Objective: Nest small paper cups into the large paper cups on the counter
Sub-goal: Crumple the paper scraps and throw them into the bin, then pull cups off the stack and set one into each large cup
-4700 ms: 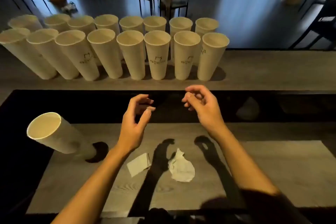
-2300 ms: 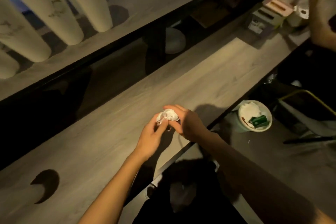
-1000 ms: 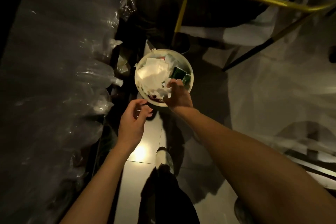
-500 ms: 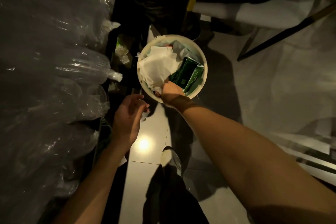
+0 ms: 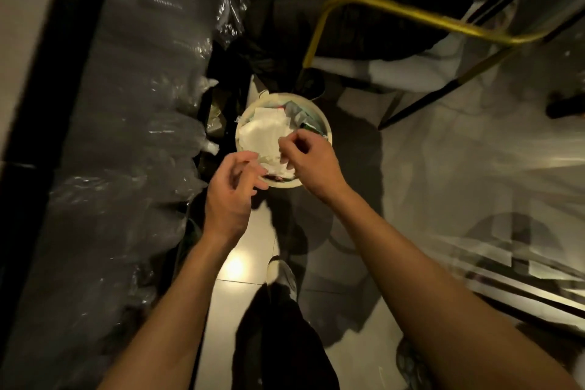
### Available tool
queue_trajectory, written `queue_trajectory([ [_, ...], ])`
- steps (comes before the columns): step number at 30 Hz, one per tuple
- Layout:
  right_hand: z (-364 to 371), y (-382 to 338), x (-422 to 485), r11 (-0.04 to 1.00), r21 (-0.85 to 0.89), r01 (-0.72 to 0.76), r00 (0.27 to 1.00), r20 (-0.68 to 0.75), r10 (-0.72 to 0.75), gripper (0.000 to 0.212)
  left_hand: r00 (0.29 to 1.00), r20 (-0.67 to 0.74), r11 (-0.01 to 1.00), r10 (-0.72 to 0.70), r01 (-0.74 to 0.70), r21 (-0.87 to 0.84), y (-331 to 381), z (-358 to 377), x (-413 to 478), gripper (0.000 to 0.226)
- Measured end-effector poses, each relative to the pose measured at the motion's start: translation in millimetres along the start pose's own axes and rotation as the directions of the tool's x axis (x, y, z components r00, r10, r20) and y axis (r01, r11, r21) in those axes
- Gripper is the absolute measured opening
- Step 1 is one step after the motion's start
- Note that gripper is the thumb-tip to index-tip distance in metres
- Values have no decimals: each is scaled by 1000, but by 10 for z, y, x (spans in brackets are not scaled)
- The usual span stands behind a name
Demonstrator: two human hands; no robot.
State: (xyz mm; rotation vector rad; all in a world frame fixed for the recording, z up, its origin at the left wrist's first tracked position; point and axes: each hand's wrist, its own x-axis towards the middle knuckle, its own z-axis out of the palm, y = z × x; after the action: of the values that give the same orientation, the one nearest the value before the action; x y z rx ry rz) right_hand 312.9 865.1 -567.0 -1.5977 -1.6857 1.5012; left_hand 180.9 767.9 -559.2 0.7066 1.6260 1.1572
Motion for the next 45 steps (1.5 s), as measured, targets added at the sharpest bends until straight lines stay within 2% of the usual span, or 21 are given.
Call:
queue_trajectory([
  [4, -261, -931, -494, 975, 167, 146, 989, -47, -140, 28, 991, -52, 991, 123, -125, -38, 774, -29, -375, 28],
  [7, -415, -1632, -868, 950, 208, 234, 972, -69, -225, 27, 972, -61, 970, 228, -232, -67, 1397, -163, -734, 30],
  [10, -494, -2294, -1306, 923, 242, 300, 954, -52, -296, 25, 943, -138, 949, 302, -311, -47, 1985, -446, -1149, 27],
  [14, -440, -3078, -2009, 893, 259, 368, 921, 34, -389, 25, 882, -257, 911, 395, -412, -13, 2640, -1000, -1719, 22],
  [21, 158, -4311, -3457, 818, 197, 541, 786, 230, -574, 25, 775, -355, 847, 523, -517, 121, 3361, -2133, -3284, 35],
  [24, 534, -4631, -4020, 793, 276, 543, 735, 299, -608, 14, 735, -410, 837, 540, -521, 167, 3454, -2590, -3997, 37],
  [27, 1020, -4923, -4708, 778, 335, 532, 672, 392, -628, 4, 661, -502, 825, 557, -509, 246, 3424, -3152, -4826, 42],
  [31, 1672, -5205, -5595, 729, 374, 573, 538, 500, -679, 10, 586, -602, 835, 542, -456, 308, 3273, -3830, -5791, 42],
  [35, 2241, -5376, -6269, 696, 413, 587, 462, 535, -707, 8, 518, -686, 850, 510, -424, 312, 3151, -4330, -6533, 36],
  [40, 2857, -5557, -6915, 662, 464, 588, 342, 599, -724, 11, 439, -759, 861, 481, -397, 317, 2965, -4816, -7255, 35],
  [45, 3388, -5742, -7386, 644, 516, 565, 188, 679, -709, 10, 313, -836, 867, 450, -379, 324, 2814, -5140, -7736, 35],
])
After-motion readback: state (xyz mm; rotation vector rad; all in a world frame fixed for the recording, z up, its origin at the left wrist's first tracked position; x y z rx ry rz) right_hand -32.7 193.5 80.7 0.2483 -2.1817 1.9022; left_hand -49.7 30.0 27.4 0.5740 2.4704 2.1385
